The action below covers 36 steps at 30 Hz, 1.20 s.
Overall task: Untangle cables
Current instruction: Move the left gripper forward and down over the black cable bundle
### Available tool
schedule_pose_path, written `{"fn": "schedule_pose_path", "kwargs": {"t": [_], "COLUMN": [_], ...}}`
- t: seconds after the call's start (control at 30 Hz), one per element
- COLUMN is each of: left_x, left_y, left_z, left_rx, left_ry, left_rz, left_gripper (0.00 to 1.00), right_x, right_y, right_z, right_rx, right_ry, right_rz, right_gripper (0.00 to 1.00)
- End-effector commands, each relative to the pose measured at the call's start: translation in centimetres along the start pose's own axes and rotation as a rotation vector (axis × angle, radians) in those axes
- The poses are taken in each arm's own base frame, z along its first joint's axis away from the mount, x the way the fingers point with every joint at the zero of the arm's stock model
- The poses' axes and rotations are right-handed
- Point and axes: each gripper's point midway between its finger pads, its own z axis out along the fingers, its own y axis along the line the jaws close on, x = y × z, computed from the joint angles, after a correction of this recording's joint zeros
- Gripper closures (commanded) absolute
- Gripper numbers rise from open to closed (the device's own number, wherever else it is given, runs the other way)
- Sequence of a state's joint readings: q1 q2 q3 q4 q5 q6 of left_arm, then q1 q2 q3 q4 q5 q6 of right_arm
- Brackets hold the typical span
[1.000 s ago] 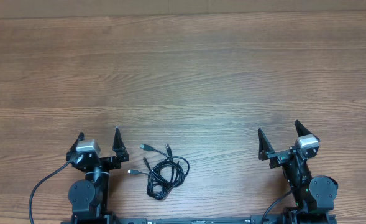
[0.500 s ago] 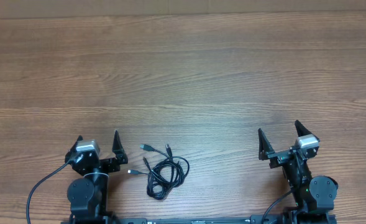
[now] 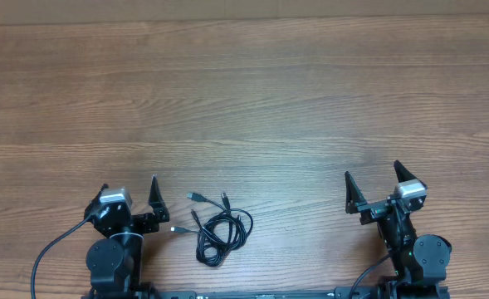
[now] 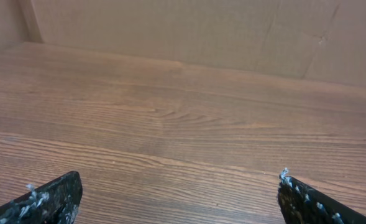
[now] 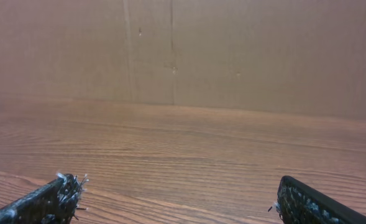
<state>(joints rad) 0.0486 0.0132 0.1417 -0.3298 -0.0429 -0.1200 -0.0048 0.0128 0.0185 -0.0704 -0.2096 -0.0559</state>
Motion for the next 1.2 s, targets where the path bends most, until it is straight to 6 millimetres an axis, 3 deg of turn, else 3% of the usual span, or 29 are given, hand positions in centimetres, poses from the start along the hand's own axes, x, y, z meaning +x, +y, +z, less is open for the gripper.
{"fn": "schedule_pose_path", "kwargs": {"t": [0.0, 0.5, 1.17], "left_x": [-1.9, -1.6, 1.4], "left_y": [0.2, 0.1, 0.6], "left_z": [-0.6, 1.3, 5.2], "left_rx": [-0.016, -0.036, -0.073], "left_ry": [-0.036, 0.161, 0.47], "left_rz": [0.018, 0.046, 0.101], "left_gripper": [0.0, 0.0, 0.0], "right_x": [0.2, 0.2, 0.2], "right_y": [0.0, 0.0, 0.0], "right_z": [0.0, 0.0, 0.0], "right_rx": [0.004, 0.004, 0.004], "right_ry": [-0.004, -0.004, -0.004], "right_rz": [0.005, 0.005, 0.005], "right_gripper": [0.0, 0.0, 0.0]}}
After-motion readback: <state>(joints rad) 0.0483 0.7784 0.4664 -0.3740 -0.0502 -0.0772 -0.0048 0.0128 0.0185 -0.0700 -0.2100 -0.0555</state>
